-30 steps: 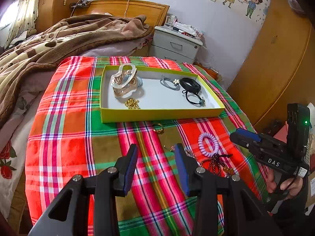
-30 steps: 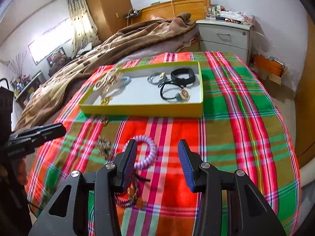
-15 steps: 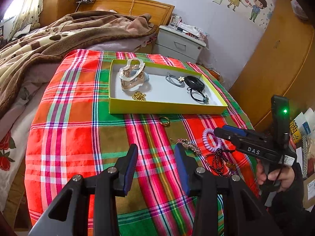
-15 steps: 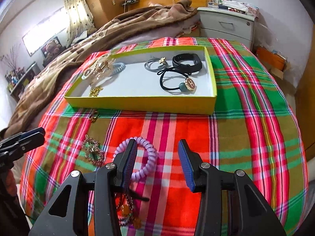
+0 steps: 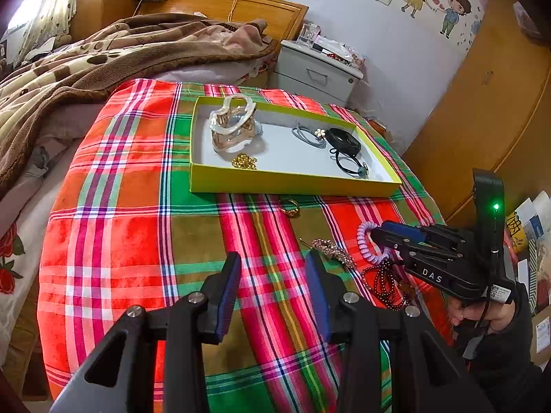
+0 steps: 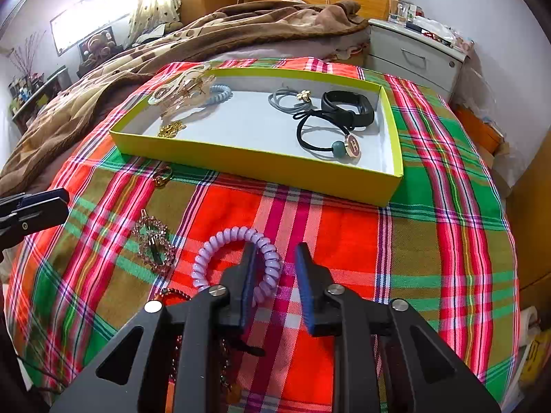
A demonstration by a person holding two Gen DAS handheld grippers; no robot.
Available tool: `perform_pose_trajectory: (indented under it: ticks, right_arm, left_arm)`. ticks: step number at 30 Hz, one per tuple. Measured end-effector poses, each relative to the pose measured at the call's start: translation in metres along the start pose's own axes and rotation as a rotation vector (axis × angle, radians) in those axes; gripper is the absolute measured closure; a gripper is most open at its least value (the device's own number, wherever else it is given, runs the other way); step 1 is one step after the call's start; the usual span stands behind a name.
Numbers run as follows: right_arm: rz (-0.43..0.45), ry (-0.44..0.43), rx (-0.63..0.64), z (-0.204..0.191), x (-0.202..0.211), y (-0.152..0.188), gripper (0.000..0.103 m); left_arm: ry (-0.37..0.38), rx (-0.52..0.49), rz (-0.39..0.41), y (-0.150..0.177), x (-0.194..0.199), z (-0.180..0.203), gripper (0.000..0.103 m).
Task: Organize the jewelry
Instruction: 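Close right tool on lavender coil hair tie while left tool moves to beaded bracelet, then close left tool on dark beaded bracelet while right tool holds lavender coil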
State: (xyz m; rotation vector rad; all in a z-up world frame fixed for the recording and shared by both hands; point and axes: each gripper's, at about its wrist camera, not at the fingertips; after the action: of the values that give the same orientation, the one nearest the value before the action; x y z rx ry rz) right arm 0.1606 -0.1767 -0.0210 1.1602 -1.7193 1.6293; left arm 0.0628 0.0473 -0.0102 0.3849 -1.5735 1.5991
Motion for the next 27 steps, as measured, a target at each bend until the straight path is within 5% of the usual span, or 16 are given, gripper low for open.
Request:
perform_pose_trajectory:
  ticks: [1, 17, 27]
  right_arm:
    - [0.002, 0.0, 0.0, 0.0, 0.001, 0.001, 0.092]
    - [0.138, -0.04, -0.193, 0.043, 0.033, -0.005, 0.093]
    - [0.193, -0.058, -0.251, 0.063, 0.063, 0.007, 0.093]
  left_arm:
    - [0.001, -0.003, -0.002, 0.0, 0.0, 0.001, 0.063]
    - [0.046, -0.071, -0.011, -0.004, -0.001, 0.029, 0.063]
    - [0.152, -0.28, -0.068, -0.014, -0.026, 0.1, 0.057]
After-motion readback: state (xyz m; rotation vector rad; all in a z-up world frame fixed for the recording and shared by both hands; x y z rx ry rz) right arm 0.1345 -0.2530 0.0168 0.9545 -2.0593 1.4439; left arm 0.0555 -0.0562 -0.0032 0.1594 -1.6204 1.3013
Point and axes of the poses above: each gripper's, at about its wrist camera, not at the fingertips, and x roughly against the way its jaws point, z to its right, y to its underside, and after that the axes turned 13 degrees about -x, right-handed
